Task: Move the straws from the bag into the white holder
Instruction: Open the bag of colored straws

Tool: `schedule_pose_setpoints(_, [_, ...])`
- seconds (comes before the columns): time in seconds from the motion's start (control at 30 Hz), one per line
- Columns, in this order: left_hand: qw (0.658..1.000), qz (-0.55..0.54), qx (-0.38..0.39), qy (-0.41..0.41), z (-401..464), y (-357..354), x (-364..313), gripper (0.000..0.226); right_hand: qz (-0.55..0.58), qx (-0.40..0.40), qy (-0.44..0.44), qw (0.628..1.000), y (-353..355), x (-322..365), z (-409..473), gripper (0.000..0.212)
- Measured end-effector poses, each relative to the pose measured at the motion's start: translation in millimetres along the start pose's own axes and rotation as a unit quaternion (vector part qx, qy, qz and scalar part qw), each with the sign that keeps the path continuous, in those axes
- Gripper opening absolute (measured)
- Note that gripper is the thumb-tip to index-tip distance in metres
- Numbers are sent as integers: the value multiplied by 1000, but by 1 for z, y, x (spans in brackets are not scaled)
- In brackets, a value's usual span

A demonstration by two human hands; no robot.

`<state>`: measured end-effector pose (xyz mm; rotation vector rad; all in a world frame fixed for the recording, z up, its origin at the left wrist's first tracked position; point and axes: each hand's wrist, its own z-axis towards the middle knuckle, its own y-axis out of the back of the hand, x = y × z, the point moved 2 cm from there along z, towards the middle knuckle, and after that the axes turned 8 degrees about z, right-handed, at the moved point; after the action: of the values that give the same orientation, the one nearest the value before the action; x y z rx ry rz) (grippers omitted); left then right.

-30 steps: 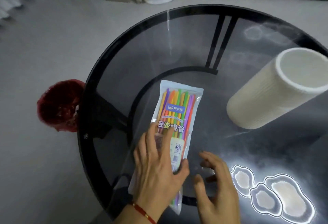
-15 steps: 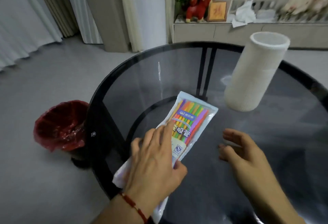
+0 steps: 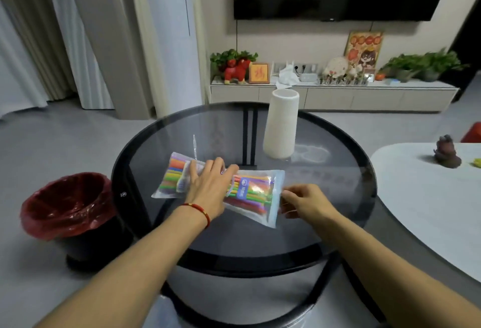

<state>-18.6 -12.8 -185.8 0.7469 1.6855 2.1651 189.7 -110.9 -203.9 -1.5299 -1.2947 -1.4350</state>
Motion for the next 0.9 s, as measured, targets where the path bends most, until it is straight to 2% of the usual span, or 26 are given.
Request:
schedule_pose_setpoints(0.07, [999,-30,-21,-9,10,0,-4,91,38,4,-1,999,1,-1,7,25])
schedule_pose_setpoints(0.17, [989,-137,-37,-36,20,-4,-21,74,97,23,-17,995,-3,-5,23,23])
schedule_pose_setpoints(0.23, [967,-251,-33,-15,21,-6,-27,56,120,32,-26,992,-5,-7,32,26])
schedule_pose_setpoints(0.3, [949,-309,-58,33,25,-6,-30,37,156,43,-29,986,-7,-7,43,26])
schedule_pose_setpoints(0.4, [951,-276,-96,100,29,-4,-36,37,206,67,-25,976,-17,-5,51,22])
schedule_pose_setpoints(0.5, [965,-213,-116,97,34,-9,-36,33,246,73,-26,966,-29,-4,57,21])
schedule_pose_setpoints(0.7, [957,-227,-149,104,36,-5,-31,39,346,91,-54,932,-39,-4,59,6])
schedule_pose_setpoints(0.8, [951,-255,-142,107,33,0,-30,29,351,101,-56,929,-40,-4,56,20])
schedule_pose_setpoints(0.9, [956,-250,-128,87,32,4,-28,37,367,111,-59,922,-40,-3,51,19])
